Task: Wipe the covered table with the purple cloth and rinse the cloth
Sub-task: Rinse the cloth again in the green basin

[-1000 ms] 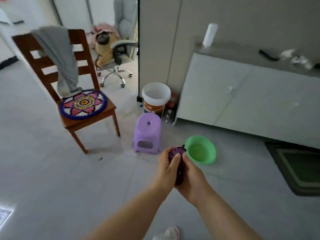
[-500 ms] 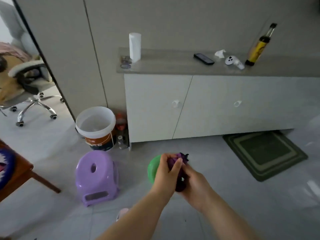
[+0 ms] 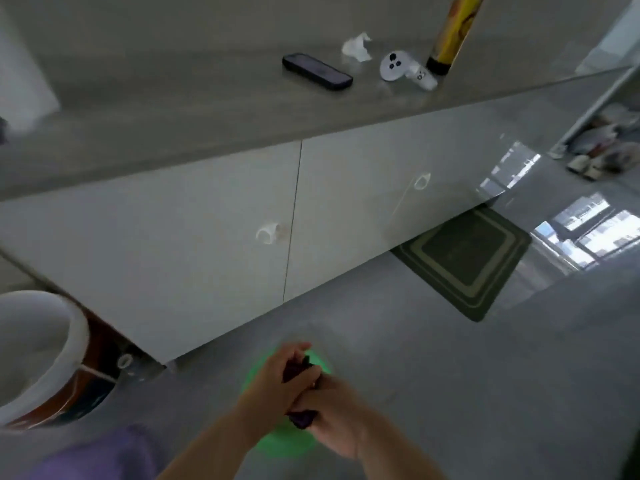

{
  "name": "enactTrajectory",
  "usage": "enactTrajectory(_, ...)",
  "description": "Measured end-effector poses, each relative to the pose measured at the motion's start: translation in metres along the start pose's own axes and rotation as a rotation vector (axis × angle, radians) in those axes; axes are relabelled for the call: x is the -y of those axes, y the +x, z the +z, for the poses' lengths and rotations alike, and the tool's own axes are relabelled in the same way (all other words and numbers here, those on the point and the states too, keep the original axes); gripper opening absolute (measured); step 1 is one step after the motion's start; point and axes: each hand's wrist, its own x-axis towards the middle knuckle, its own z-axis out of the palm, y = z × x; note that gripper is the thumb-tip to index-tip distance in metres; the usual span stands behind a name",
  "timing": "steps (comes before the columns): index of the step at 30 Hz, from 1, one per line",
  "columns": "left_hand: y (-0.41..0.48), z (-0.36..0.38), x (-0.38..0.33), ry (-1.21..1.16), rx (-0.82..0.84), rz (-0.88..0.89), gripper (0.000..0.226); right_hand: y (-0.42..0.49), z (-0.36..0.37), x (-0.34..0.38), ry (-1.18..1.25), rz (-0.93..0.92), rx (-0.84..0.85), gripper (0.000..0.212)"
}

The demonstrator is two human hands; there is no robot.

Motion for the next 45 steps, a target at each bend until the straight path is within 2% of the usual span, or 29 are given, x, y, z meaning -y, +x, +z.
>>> enactTrajectory(3,0.049,0.012,0.057,-0.125,0.189,0.007,0.017,0.06,-0.045,-0.018,-0.116,0.035,-0.051,0.051)
enactTrajectory(6,0.09,0.034,0.128,-0.233,0.19,-0.049,0.018,0.122,-0.095,-0.05,-0.359,0.033,-0.038,0.053)
enactTrajectory(9,0.125,0.065,0.218,-0.324,-0.024,-0.184,0.015,0.192,-0.145,-0.103,-0.695,0.024,-0.089,0.027)
enactTrajectory(11,0.153,0.088,0.283,-0.296,-0.193,-0.243,0.014,0.24,-0.179,-0.143,-0.909,0.014,-0.129,0.029)
enactTrajectory(13,0.185,0.107,0.344,-0.269,-0.301,-0.281,0.024,0.285,-0.212,-0.176,-0.991,-0.002,-0.213,0.034)
enactTrajectory(18,0.249,0.131,0.458,-0.205,-0.499,-0.35,0.04,0.383,-0.266,-0.235,-1.378,0.059,-0.144,0.034)
enactTrajectory(23,0.263,0.138,0.518,-0.109,-0.578,-0.463,0.039,0.408,-0.283,-0.272,-1.52,0.173,-0.228,0.028)
enactTrajectory(27,0.261,0.142,0.524,-0.072,-0.539,-0.487,0.039,0.402,-0.284,-0.275,-1.636,0.168,-0.222,0.028)
enactTrajectory(30,0.27,0.136,0.526,0.018,-0.436,-0.494,0.041,0.414,-0.288,-0.281,-1.657,0.152,-0.24,0.029)
enactTrajectory(32,0.279,0.129,0.522,-0.027,-0.347,-0.447,0.04,0.426,-0.295,-0.28,-1.614,0.082,-0.294,0.031)
enactTrajectory(33,0.284,0.124,0.521,-0.059,-0.291,-0.404,0.036,0.432,-0.3,-0.279,-1.571,0.048,-0.326,0.038)
enactTrajectory(35,0.288,0.11,0.517,-0.08,-0.142,-0.341,0.026,0.446,-0.318,-0.277,-1.545,0.057,-0.364,0.073)
enactTrajectory(36,0.288,0.102,0.519,-0.038,-0.055,-0.334,0.029,0.451,-0.326,-0.278,-1.582,0.069,-0.373,0.085)
enactTrajectory(37,0.287,0.094,0.525,0.04,0.011,-0.331,0.033,0.455,-0.331,-0.282,-1.647,0.068,-0.345,0.086)
enactTrajectory(40,0.279,0.08,0.551,0.279,-0.005,-0.328,0.036,0.464,-0.337,-0.305,-1.868,-0.036,-0.091,0.064)
enactTrajectory(41,0.275,0.078,0.559,0.32,-0.017,-0.337,0.037,0.465,-0.337,-0.312,-1.899,-0.061,-0.06,0.057)
enactTrajectory(44,0.271,0.08,0.575,0.391,0.039,-0.335,0.042,0.467,-0.328,-0.327,-1.791,-0.117,-0.217,0.046)
enactTrajectory(45,0.272,0.081,0.577,0.399,0.055,-0.329,0.043,0.465,-0.321,-0.328,-1.79,-0.169,-0.198,0.045)
